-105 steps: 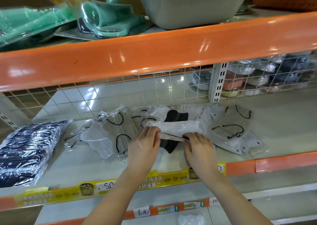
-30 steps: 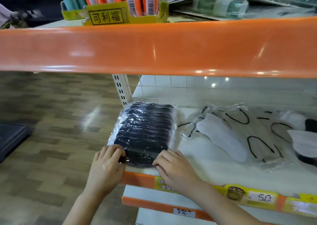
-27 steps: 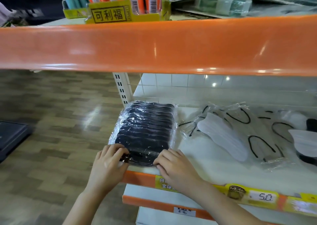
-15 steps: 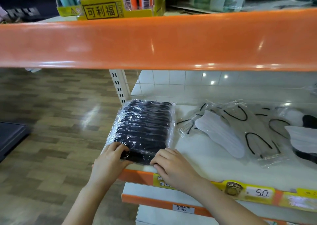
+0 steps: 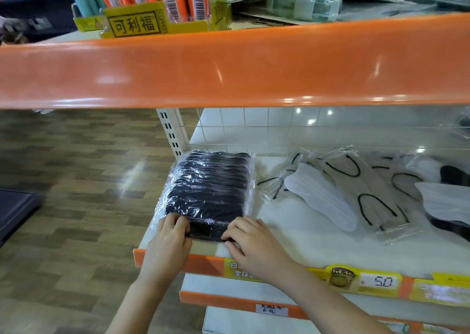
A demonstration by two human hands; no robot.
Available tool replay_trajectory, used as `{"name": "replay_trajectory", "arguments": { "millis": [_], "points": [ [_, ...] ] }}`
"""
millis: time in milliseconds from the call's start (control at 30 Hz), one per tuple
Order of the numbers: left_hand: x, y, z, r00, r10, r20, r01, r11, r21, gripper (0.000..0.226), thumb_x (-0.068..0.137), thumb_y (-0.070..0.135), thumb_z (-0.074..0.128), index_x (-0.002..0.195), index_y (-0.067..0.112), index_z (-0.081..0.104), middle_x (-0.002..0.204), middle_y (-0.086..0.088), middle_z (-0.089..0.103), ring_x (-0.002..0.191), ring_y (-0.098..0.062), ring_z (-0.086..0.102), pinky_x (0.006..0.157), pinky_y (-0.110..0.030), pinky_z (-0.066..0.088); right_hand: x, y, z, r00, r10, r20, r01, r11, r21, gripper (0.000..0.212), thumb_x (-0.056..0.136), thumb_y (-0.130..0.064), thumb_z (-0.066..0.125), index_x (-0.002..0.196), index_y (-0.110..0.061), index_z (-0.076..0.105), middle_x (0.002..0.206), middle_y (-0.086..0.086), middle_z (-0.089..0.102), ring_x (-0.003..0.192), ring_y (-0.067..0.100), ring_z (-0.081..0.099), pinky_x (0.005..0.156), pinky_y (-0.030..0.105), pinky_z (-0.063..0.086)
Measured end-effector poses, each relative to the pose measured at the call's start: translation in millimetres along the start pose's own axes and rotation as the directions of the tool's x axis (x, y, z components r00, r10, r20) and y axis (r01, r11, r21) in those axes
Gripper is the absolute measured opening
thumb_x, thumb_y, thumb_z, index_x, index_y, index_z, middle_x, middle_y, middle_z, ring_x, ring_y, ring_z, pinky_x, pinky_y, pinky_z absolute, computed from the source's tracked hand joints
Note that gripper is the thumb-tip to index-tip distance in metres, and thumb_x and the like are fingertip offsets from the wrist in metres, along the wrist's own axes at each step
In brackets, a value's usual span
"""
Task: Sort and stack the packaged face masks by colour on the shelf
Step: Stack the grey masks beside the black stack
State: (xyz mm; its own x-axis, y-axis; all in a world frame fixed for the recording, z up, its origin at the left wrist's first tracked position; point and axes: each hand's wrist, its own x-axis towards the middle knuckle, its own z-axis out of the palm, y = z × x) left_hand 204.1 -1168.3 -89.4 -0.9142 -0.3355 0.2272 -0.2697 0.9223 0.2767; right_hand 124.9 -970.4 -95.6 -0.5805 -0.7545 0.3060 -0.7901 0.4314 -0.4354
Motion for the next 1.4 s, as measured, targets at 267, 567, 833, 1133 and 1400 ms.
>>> {"name": "replay_trajectory", "arguments": {
  "millis": [267,567,833,1133,1400],
  "points": [
    [1,9,-10,0.994,0.069,0.087,-0.066,0.997,-0.045,0.027,0.084,0.001,0.056,0.105,0.014,0.064,0.115,0.005,0.059,0.108,-0.023,0.052,0.068,-0.031,0.042,-1,0,0,0.999,-0.031,0.033,0.032,0.999,-0.002,0.036,0.093,-0.033,0.036,0.099,-0.023,0.070,0.102,-0.009,0.059,0.097,0.013,0.053,0.080,0.030,0.040],
    [5,66,2,0.973,0.226,-0.055,-0.227,0.974,-0.011,0.026,0.077,0.021,0.041,0.083,0.023,0.066,0.084,0.011,0.064,0.075,-0.017,0.061,0.050,-0.027,0.045,-9,20,-36,0.993,0.095,-0.065,-0.095,0.995,0.017,0.030,0.095,-0.028,0.040,0.111,-0.024,0.065,0.110,-0.011,0.057,0.106,0.009,0.045,0.089,0.027,0.038],
    [14,152,30,0.904,0.406,-0.135,-0.419,0.904,-0.087,0.027,0.076,0.020,0.040,0.080,0.021,0.067,0.080,0.010,0.065,0.072,-0.014,0.059,0.049,-0.027,0.048,-61,73,-77,0.958,0.164,-0.234,-0.209,0.961,-0.181,0.026,0.082,-0.033,0.044,0.088,-0.029,0.069,0.087,-0.013,0.061,0.081,0.013,0.059,0.065,0.027,0.050],
    [10,266,68,0.854,0.505,-0.124,-0.518,0.848,-0.113,0.025,0.067,0.022,0.044,0.075,0.031,0.066,0.077,0.016,0.063,0.072,-0.003,0.053,0.049,-0.019,0.042,-142,133,-132,0.910,0.283,-0.302,-0.361,0.900,-0.244,0.027,0.080,-0.029,0.045,0.087,-0.027,0.070,0.087,-0.010,0.063,0.079,0.015,0.063,0.066,0.029,0.052],
    [-6,355,99,0.834,0.550,-0.043,-0.550,0.821,-0.155,0.022,0.055,0.014,0.066,0.075,0.024,0.068,0.075,0.009,0.065,0.067,-0.015,0.065,0.045,-0.019,0.043,-208,182,-178,0.852,0.313,-0.419,-0.457,0.836,-0.305,0.022,0.079,-0.027,0.048,0.085,-0.023,0.070,0.086,-0.006,0.062,0.080,0.020,0.060,0.064,0.035,0.052]
  ]
}}
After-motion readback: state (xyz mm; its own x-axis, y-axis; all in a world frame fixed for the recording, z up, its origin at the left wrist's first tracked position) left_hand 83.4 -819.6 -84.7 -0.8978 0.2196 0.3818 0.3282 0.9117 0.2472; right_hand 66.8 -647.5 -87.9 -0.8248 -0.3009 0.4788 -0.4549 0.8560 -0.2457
